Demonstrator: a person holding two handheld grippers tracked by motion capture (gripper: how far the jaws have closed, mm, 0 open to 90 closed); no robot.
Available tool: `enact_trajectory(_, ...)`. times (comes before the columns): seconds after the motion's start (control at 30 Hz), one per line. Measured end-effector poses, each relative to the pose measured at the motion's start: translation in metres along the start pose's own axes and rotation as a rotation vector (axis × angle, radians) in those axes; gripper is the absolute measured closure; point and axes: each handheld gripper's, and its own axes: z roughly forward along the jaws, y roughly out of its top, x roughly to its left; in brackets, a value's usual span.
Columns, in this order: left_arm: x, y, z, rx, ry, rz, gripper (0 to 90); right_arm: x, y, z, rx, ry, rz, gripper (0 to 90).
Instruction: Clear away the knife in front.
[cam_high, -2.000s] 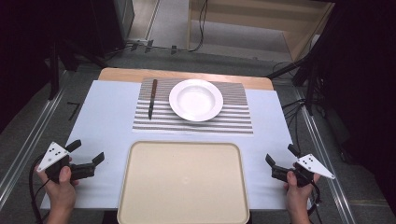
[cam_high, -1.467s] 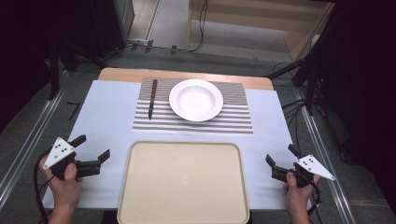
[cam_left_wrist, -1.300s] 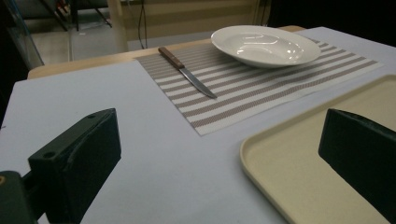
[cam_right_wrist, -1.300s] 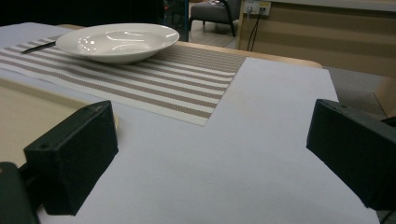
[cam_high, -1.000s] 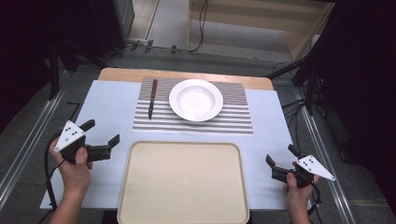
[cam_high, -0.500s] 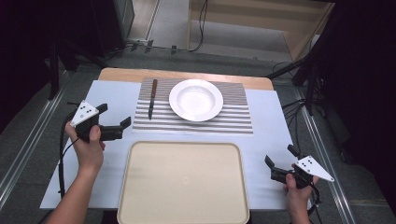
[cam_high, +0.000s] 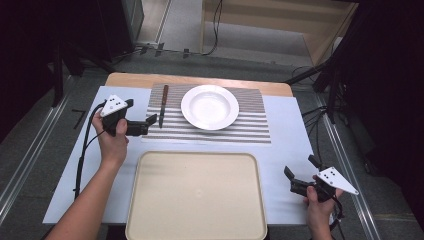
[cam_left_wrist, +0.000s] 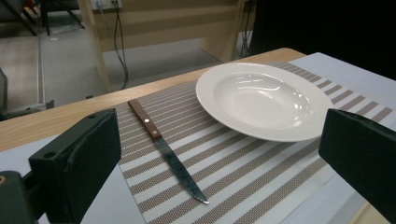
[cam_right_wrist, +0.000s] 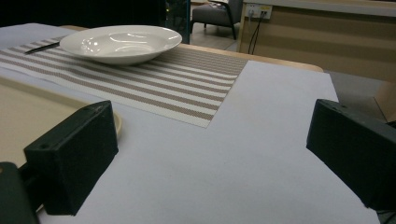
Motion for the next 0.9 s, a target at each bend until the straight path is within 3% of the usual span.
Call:
enact_trajectory(0.23,0.007,0.006,0.023,0.019,0.003,-0.031,0.4,0.000,0.000,0.000,0.002,0.002,0.000,0.5)
enact_trajectory(0.27,0.008,0.008,0.028,0.033,0.035,-0.038,0.4,0.000,0.000,0.000,0.001,0.003,0.000,0.5)
enact_trajectory(0.33,0.011,0.012,0.040,0.073,0.073,-0.042,9.3,0.000,0.000,0.000,0.002,0.004,0.003,0.5)
enact_trajectory(0.5,0.014,0.016,0.056,0.114,0.067,-0.054,9.5,-0.001,0.000,0.000,0.002,0.007,0.003,0.5)
enact_trajectory(0.63,0.020,0.019,0.075,0.174,0.088,-0.078,14.5,-0.001,0.000,0.000,0.003,0.006,0.007,0.5)
enact_trajectory(0.7,0.021,0.019,0.079,0.182,0.099,-0.084,18.1,-0.001,0.000,0.000,0.002,0.006,0.008,0.5)
enact_trajectory(0.73,0.025,0.020,0.086,0.220,0.110,-0.098,18.9,-0.001,0.000,0.000,0.002,0.007,0.007,0.5)
enact_trajectory(0.83,0.029,0.022,0.093,0.250,0.128,-0.121,24.9,-0.001,0.000,0.000,0.002,0.008,0.007,0.5)
enact_trajectory(0.9,0.037,0.026,0.104,0.291,0.129,-0.175,27.5,-0.001,0.000,0.001,0.000,0.009,0.004,0.5)
